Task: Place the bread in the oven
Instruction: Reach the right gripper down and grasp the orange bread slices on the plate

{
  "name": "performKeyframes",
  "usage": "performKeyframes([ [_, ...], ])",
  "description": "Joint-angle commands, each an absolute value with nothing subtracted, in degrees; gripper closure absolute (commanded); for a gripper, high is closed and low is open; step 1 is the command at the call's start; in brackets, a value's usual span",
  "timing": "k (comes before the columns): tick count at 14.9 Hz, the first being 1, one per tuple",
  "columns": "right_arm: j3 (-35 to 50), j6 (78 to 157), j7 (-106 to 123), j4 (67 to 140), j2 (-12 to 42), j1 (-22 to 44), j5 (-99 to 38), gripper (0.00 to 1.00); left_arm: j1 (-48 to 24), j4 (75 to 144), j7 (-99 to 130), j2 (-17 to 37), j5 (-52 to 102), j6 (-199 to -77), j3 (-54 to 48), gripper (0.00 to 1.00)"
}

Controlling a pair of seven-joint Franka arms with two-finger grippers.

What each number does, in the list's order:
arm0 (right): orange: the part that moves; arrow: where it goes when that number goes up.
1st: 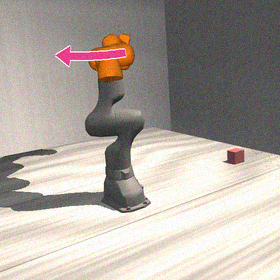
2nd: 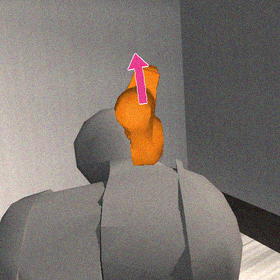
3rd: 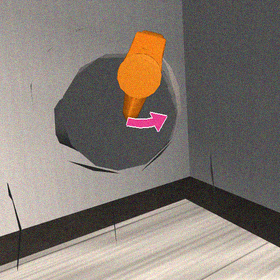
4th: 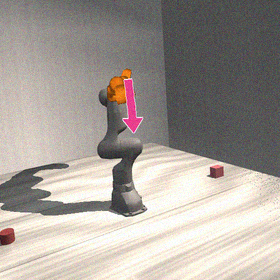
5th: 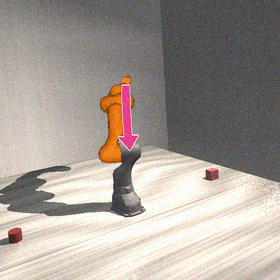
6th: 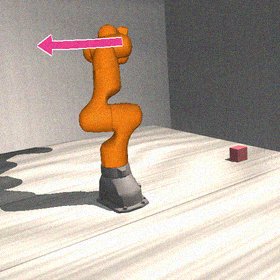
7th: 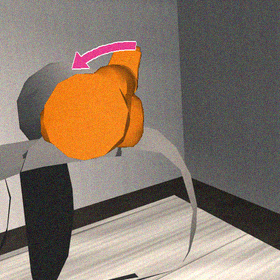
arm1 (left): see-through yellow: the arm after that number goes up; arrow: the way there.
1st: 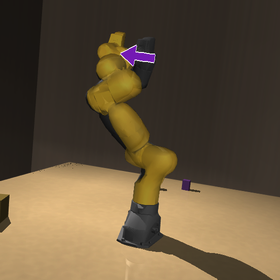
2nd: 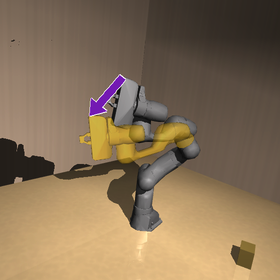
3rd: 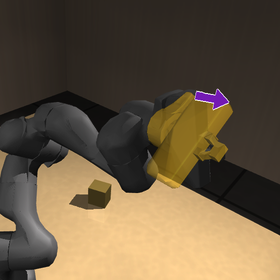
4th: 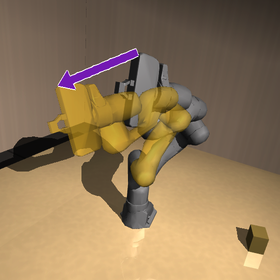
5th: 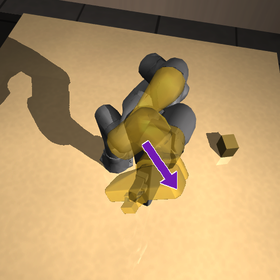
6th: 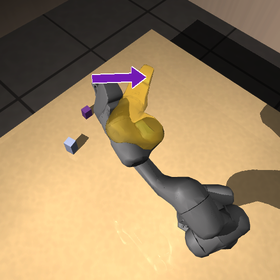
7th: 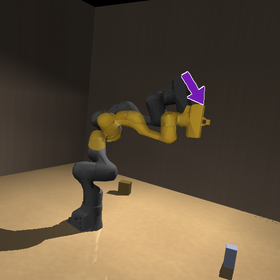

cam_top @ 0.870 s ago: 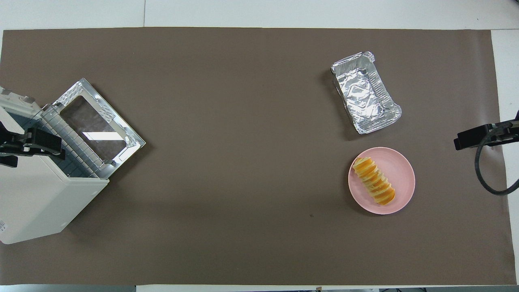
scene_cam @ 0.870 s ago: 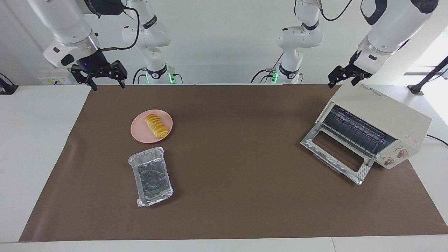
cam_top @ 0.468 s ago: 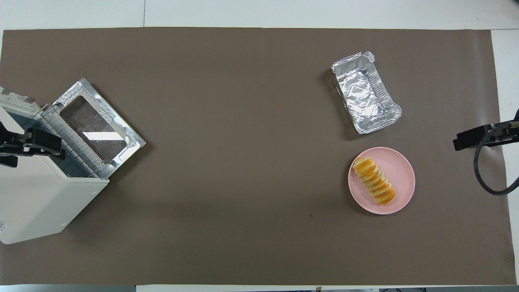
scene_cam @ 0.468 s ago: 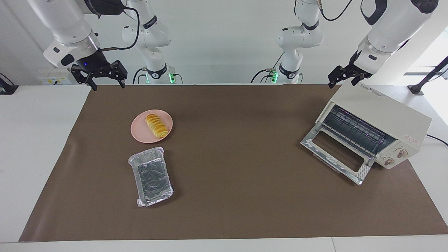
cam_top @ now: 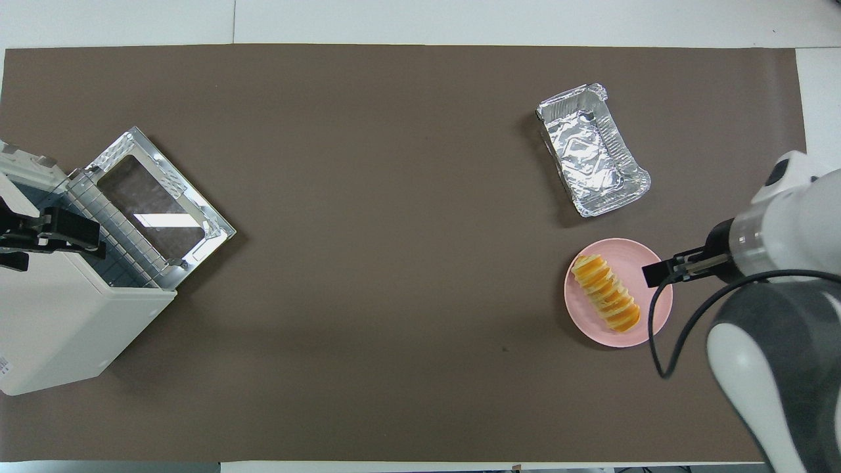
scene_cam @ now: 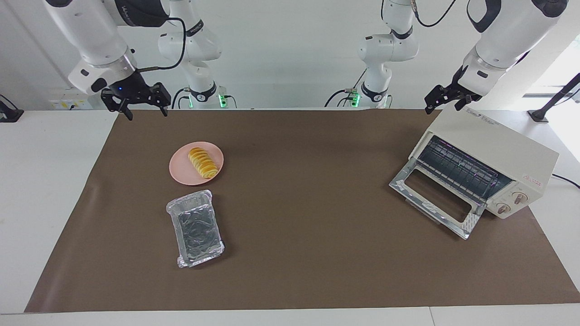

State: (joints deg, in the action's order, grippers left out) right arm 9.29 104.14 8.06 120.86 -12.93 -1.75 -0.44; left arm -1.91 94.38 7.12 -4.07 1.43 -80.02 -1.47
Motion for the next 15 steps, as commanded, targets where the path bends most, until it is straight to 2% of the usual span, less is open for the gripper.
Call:
performKeyframes([
  [1, 11.0, 112.9, 10.2, 129.9, -13.9, -2.4, -1.0, 0.00, -1.1, 94.0, 6.3, -4.1, 0.5, -79.0, -2.0, 0.00],
  [8, 11.0, 136.6, 19.2, 139.5, -4.3, -2.4, -1.0, 0.00, -1.1, 94.0, 6.3, -4.1, 0.5, -79.0, -2.0, 0.00],
  [15, 11.0, 141.8, 27.2, 142.6, -2.9, -1.7, -1.0, 0.00, -1.1, 94.0, 6.3, -4.1, 0.5, -79.0, -2.0, 0.00],
])
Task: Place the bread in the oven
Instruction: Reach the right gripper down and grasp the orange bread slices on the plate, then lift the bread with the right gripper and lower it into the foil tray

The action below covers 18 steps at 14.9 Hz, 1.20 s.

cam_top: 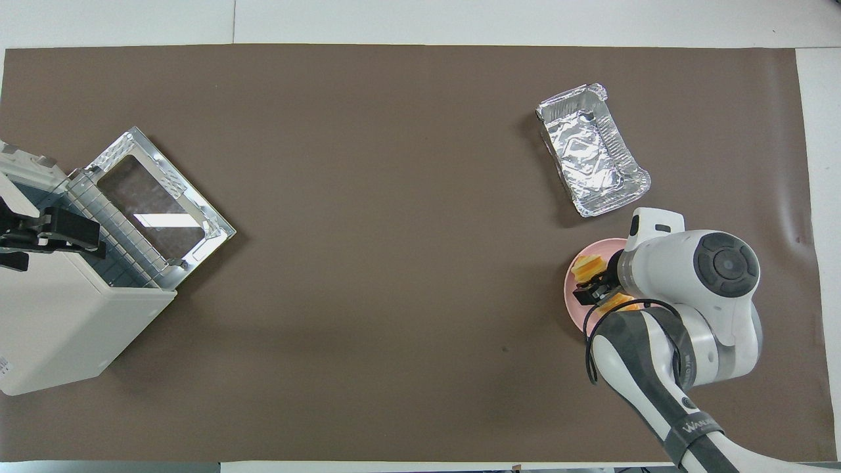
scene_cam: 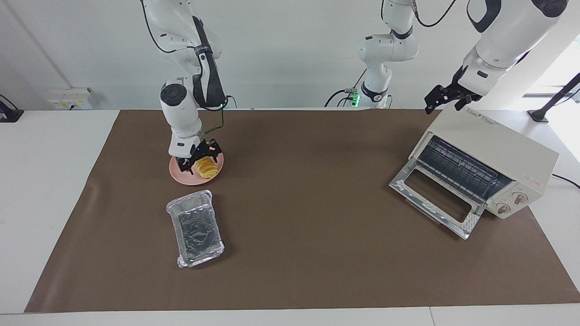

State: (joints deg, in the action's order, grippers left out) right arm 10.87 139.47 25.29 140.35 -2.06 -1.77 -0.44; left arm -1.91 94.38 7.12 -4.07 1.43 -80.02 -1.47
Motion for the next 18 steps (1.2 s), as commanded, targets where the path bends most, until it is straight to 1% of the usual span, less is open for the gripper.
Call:
performKeyframes([
  [1, 11.0, 142.7, 27.4, 143.0, -3.0, -1.6, -1.0, 0.00, -1.1, 94.0, 6.3, -4.1, 0.5, -79.0, -2.0, 0.00],
  [2, 11.0, 143.5, 28.0, 143.3, -3.0, -1.6, -1.0, 0.01, -1.1, 94.0, 6.3, -4.1, 0.5, -79.0, -2.0, 0.00],
  [3, 11.0, 144.4, 29.0, 143.9, -3.0, -1.6, -1.0, 0.04, -1.1, 94.0, 6.3, -4.1, 0.5, -79.0, -2.0, 0.00],
  [4, 11.0, 144.8, 29.7, 144.0, -3.0, -1.6, -1.0, 0.15, -1.1, 94.0, 6.3, -4.1, 0.5, -79.0, -2.0, 0.00],
  [5, 10.9, 144.8, 30.8, 144.0, -2.9, -1.6, -1.0, 0.39, -1.1, 94.0, 6.3, -4.1, 0.5, -79.0, -2.0, 0.00],
  [6, 10.9, 144.7, 30.9, 143.8, -2.8, -1.7, -1.0, 0.73, -1.1, 94.0, 6.3, -4.1, 0.5, -79.0, -2.0, 0.00],
  [7, 10.9, 144.5, 30.3, 143.4, -2.7, -1.8, -1.1, 1.00, -1.1, 94.0, 6.3, -4.1, 0.5, -79.0, -2.0, 0.00],
  [10, 10.9, 142.2, 29.4, 141.3, -2.3, -1.8, -1.1, 1.00, -1.1, 94.0, 6.3, -4.1, 0.5, -79.0, -2.0, 0.00],
  [12, 10.9, 136.7, 29.1, 137.7, -2.3, -1.8, -1.1, 1.00, -1.1, 94.0, 6.3, -4.1, 0.5, -79.0, -2.0, 0.00],
  [14, 10.9, 127.5, 29.1, 130.9, -2.1, -2.5, -1.3, 1.00, -1.1, 94.0, 6.3, -4.1, 0.5, -79.0, -2.0, 0.00],
  [15, 10.9, 123.0, 28.7, 126.5, -1.2, -3.0, -1.4, 1.00, -1.1, 94.0, 6.3, -4.1, 0.5, -79.0, -2.0, 0.00],
  [17, 10.8, 116.1, 28.4, 116.7, 2.4, -3.8, -1.4, 1.00, -1.1, 94.0, 6.3, -4.1, 0.5, -79.0, -2.0, 0.00],
  [18, 10.7, 115.0, 28.0, 112.4, 4.3, -3.9, -1.4, 1.00, -1.1, 94.0, 6.3, -4.1, 0.5, -79.0, -2.0, 0.00],
])
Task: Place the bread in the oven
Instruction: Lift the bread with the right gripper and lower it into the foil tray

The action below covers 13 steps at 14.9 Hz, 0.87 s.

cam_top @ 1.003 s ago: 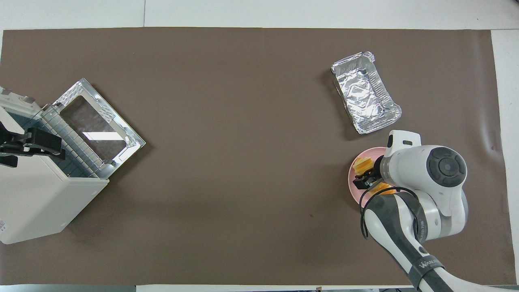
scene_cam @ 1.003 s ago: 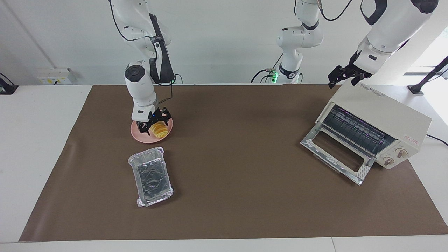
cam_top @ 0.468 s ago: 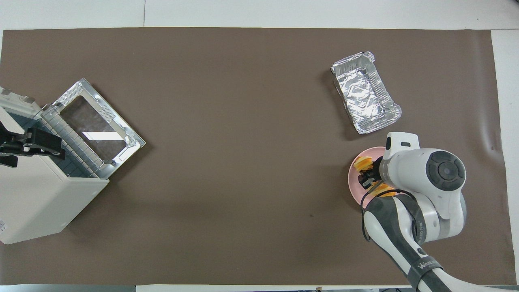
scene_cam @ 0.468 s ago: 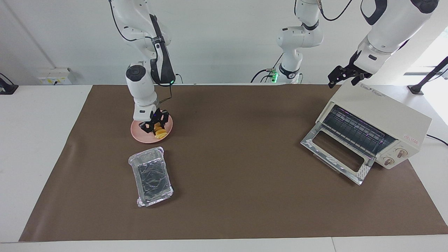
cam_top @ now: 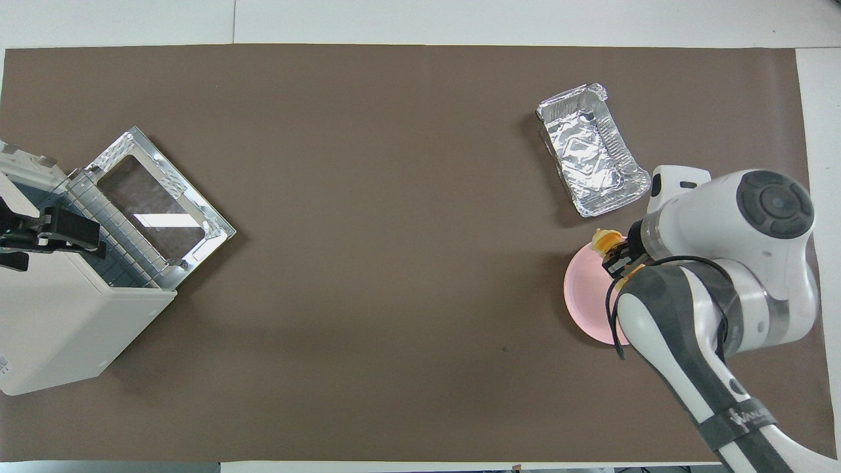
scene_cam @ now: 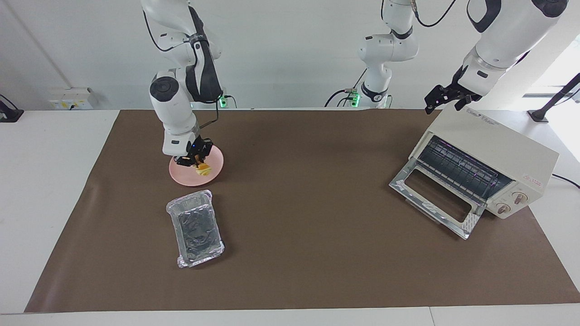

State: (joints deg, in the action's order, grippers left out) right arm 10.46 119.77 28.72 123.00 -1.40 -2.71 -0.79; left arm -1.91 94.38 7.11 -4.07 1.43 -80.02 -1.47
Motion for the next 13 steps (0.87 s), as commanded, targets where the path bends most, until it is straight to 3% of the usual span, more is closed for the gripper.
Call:
performKeyframes([
  [1, 10.7, 115.0, 27.0, 109.7, 5.5, -4.0, -1.3, 1.00, -1.1, 94.0, 6.3, -4.1, 0.5, -79.0, -2.0, 0.00],
  [5, 10.5, 116.9, 25.3, 98.5, 15.0, -3.6, -0.4, 1.00, -1.1, 94.0, 6.3, -4.1, 0.5, -79.0, -2.0, 0.00],
  [10, 10.5, 112.0, 17.0, 72.3, 36.4, -0.2, 7.9, 1.00, -1.1, 94.0, 6.3, -4.1, 0.5, -79.0, -2.0, 0.00],
  [13, 10.4, 113.8, 12.0, 68.8, 41.4, 1.4, 8.4, 1.00, -1.1, 94.0, 6.3, -4.1, 0.5, -79.0, -2.0, 0.00],
])
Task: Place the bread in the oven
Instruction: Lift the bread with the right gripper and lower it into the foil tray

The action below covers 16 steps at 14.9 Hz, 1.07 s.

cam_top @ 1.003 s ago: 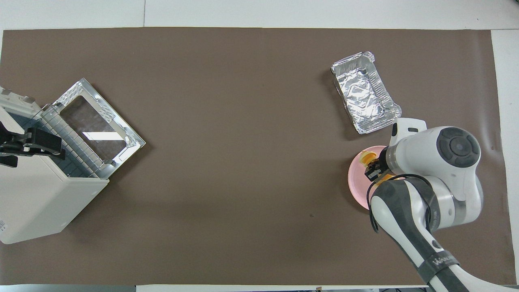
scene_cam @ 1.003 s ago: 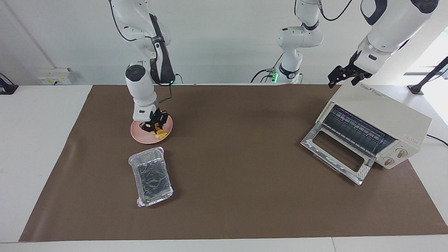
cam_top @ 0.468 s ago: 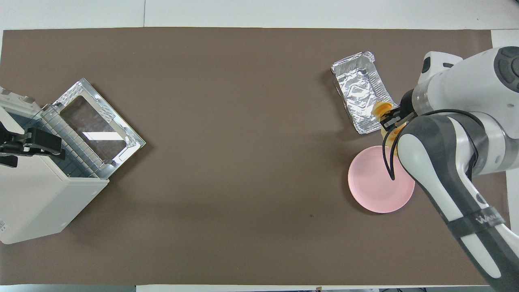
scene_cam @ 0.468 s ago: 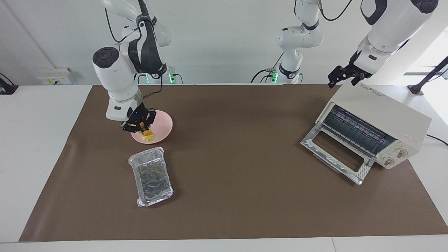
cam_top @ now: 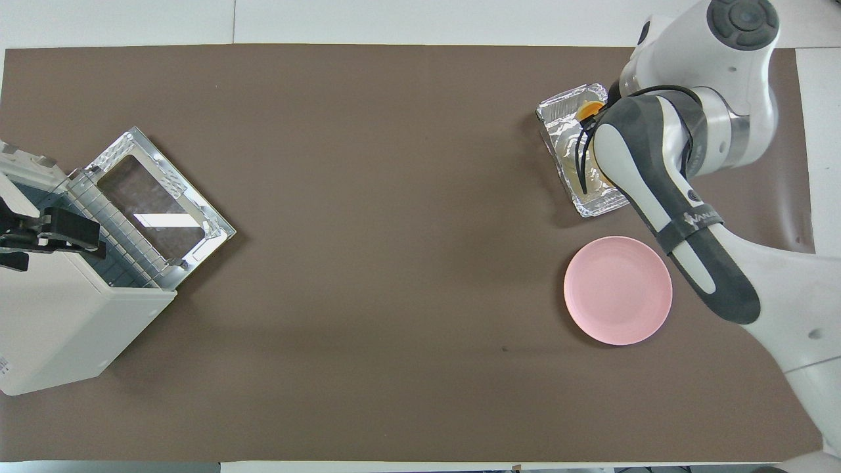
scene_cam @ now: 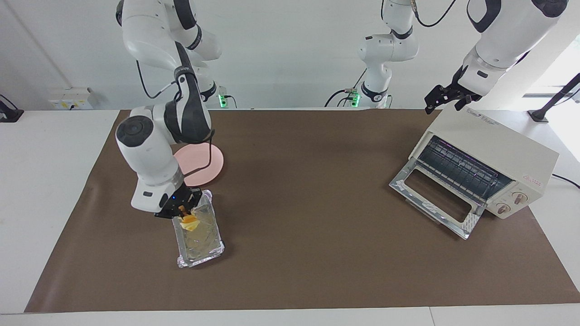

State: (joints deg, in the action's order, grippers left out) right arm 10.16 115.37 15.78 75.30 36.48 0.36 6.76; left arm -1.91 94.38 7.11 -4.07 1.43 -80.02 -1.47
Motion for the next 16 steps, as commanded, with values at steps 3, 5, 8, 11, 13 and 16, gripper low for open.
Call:
performKeyframes([
  [3, 10.5, 118.7, 11.3, 72.1, 41.8, 1.1, 11.4, 1.00, -1.1, 94.0, 6.3, -4.1, 0.5, -79.0, -2.0, 0.00],
  [5, 10.5, 122.2, 11.1, 76.5, 41.0, 1.1, 11.4, 1.00, -1.1, 94.0, 6.3, -4.1, 0.5, -79.0, -2.0, 0.00],
  [8, 10.5, 121.7, 8.1, 76.7, 40.6, 1.0, 10.6, 0.01, -1.1, 94.0, 6.3, -4.1, 0.5, -79.0, -2.0, 0.00],
  [11, 10.6, 114.5, 7.6, 74.1, 39.7, 0.9, 9.8, 0.00, -1.1, 94.0, 6.3, -4.1, 0.5, -79.0, -2.0, 0.00],
  [13, 10.5, 108.9, 7.7, 70.1, 39.7, 0.7, 9.2, 0.00, -1.1, 94.0, 6.3, -4.1, 0.5, -79.0, -2.0, 0.00],
  [16, 10.5, 108.2, 11.8, 68.9, 39.9, -1.5, 9.8, 0.00, -1.1, 94.0, 6.3, -4.1, 0.5, -79.0, -2.0, 0.00],
])
